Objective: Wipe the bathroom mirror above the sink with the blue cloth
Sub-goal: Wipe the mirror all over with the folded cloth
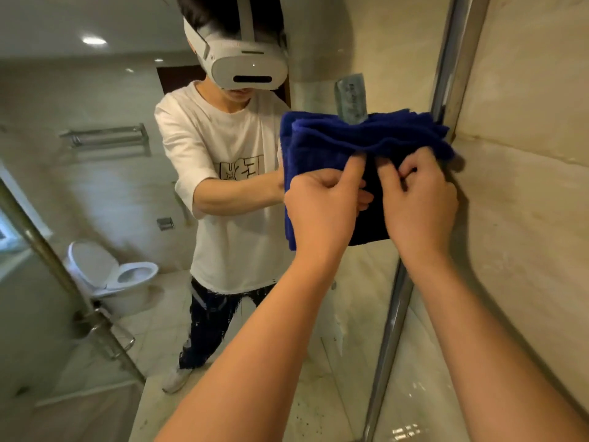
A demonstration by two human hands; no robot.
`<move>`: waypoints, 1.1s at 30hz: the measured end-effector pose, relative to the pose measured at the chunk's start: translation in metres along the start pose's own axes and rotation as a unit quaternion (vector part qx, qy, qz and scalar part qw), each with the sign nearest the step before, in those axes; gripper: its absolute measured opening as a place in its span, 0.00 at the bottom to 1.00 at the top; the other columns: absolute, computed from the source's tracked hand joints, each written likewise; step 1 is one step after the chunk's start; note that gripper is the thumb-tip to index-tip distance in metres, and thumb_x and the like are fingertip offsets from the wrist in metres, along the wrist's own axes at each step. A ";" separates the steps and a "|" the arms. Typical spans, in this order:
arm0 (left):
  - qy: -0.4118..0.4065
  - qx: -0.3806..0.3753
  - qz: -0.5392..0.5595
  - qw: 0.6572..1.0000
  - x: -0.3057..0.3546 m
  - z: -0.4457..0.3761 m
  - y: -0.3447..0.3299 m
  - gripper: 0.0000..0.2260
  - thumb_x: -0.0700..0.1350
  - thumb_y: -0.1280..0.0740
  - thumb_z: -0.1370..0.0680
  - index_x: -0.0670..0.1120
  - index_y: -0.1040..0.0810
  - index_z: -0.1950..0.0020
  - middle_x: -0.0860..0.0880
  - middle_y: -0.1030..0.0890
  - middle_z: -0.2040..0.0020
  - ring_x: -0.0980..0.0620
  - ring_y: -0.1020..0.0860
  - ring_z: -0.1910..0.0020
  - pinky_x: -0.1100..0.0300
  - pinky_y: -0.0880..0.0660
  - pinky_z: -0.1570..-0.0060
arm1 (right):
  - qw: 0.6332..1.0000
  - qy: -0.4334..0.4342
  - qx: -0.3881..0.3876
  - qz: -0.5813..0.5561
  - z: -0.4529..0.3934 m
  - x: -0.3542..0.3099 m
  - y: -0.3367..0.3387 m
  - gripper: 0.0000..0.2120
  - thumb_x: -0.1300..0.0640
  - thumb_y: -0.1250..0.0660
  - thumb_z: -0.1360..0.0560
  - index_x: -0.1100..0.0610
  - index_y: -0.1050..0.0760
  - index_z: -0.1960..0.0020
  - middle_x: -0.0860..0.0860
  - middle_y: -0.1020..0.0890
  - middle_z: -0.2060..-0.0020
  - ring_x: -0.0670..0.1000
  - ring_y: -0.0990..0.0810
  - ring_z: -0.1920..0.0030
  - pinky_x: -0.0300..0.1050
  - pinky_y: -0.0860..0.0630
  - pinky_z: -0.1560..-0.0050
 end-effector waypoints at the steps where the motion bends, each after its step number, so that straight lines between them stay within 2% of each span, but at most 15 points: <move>1: 0.017 -0.001 0.011 1.000 -0.004 0.000 0.002 0.16 0.54 0.29 0.24 0.46 0.17 0.67 0.47 0.16 0.69 0.48 0.15 0.65 0.42 0.20 0.51 | 0.997 -0.024 -0.014 -0.068 0.002 0.003 -0.002 0.12 0.46 0.35 0.22 0.51 0.32 0.58 0.52 0.22 0.67 0.54 0.20 0.68 0.53 0.22 0.67; 3: 0.044 0.000 0.027 0.999 -0.012 0.001 0.006 0.16 0.55 0.28 0.25 0.45 0.17 0.67 0.47 0.15 0.68 0.49 0.15 0.64 0.43 0.20 0.49 | 0.979 -0.082 -0.038 -0.185 0.007 0.010 -0.006 0.10 0.47 0.32 0.24 0.49 0.30 0.59 0.54 0.19 0.65 0.54 0.18 0.69 0.57 0.19 0.66; 6: 0.066 0.004 0.042 0.997 -0.027 0.006 0.013 0.15 0.53 0.27 0.25 0.44 0.16 0.67 0.46 0.15 0.68 0.48 0.15 0.63 0.44 0.19 0.49 | 0.969 -0.112 -0.054 -0.214 0.015 0.014 -0.009 0.06 0.49 0.31 0.25 0.50 0.27 0.54 0.55 0.17 0.63 0.51 0.18 0.71 0.58 0.18 0.60; 9: 0.075 -0.009 0.040 0.996 -0.036 0.011 0.020 0.10 0.48 0.28 0.24 0.44 0.17 0.62 0.45 0.15 0.66 0.48 0.15 0.63 0.45 0.18 0.51 | 0.950 -0.152 -0.060 -0.265 0.027 0.017 -0.010 0.04 0.51 0.33 0.23 0.48 0.26 0.55 0.51 0.19 0.65 0.47 0.18 0.69 0.51 0.19 0.58; 12: 0.086 -0.029 0.024 0.996 -0.036 0.012 0.024 0.09 0.47 0.29 0.24 0.41 0.17 0.56 0.45 0.14 0.64 0.49 0.15 0.63 0.47 0.18 0.52 | 0.920 -0.217 -0.069 -0.319 0.041 0.019 -0.014 0.10 0.46 0.36 0.22 0.50 0.24 0.57 0.49 0.23 0.70 0.46 0.20 0.66 0.42 0.22 0.60; 14: 0.106 -0.039 0.031 0.993 -0.037 0.012 0.028 0.11 0.47 0.29 0.23 0.39 0.17 0.54 0.43 0.14 0.62 0.48 0.15 0.62 0.53 0.17 0.55 | 0.910 -0.252 -0.066 -0.323 0.042 0.015 -0.017 0.12 0.44 0.34 0.23 0.51 0.24 0.59 0.49 0.25 0.71 0.46 0.22 0.67 0.40 0.23 0.62; 17: 0.132 -0.048 0.069 0.988 -0.039 0.014 0.037 0.13 0.46 0.32 0.21 0.35 0.19 0.49 0.39 0.15 0.57 0.46 0.15 0.61 0.63 0.21 0.66 | 0.890 -0.302 -0.042 -0.338 0.039 0.008 -0.025 0.14 0.46 0.31 0.24 0.53 0.25 0.62 0.48 0.27 0.72 0.44 0.27 0.72 0.38 0.26 0.67; 21: 0.150 -0.031 0.107 0.982 -0.044 0.016 0.062 0.16 0.46 0.34 0.20 0.32 0.18 0.53 0.35 0.16 0.59 0.43 0.15 0.62 0.65 0.23 0.69 | 0.876 -0.312 -0.039 -0.366 0.052 -0.007 -0.040 0.15 0.46 0.28 0.26 0.53 0.25 0.66 0.47 0.28 0.72 0.46 0.31 0.71 0.39 0.31 0.67; 23: 0.151 -0.024 0.106 0.982 -0.046 0.017 0.076 0.18 0.47 0.35 0.20 0.32 0.18 0.56 0.34 0.16 0.61 0.43 0.16 0.63 0.63 0.22 0.69 | 0.865 -0.337 -0.044 -0.369 0.063 -0.010 -0.048 0.15 0.45 0.27 0.29 0.52 0.25 0.67 0.46 0.27 0.74 0.46 0.29 0.70 0.39 0.28 0.66; 27: 0.134 -0.011 0.091 0.987 -0.046 0.015 0.106 0.18 0.47 0.34 0.21 0.34 0.18 0.61 0.36 0.16 0.65 0.46 0.17 0.68 0.62 0.22 0.70 | 0.819 -0.409 -0.074 -0.395 0.081 -0.019 -0.061 0.17 0.44 0.25 0.31 0.55 0.26 0.65 0.46 0.28 0.77 0.46 0.24 0.70 0.41 0.23 0.58; 33: 0.126 0.018 0.082 0.989 -0.043 0.014 0.163 0.17 0.46 0.33 0.21 0.33 0.19 0.62 0.37 0.17 0.66 0.45 0.17 0.70 0.60 0.21 0.70 | 0.817 -0.395 -0.085 -0.411 0.110 -0.060 -0.086 0.15 0.48 0.26 0.29 0.56 0.25 0.66 0.47 0.25 0.76 0.47 0.20 0.69 0.39 0.23 0.61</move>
Point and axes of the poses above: each hand's wrist, its own z-axis away from the middle knuckle, its own y-axis out of the back of the hand, x = y × z, the point moved 6 cm from there along -z, towards the middle knuckle
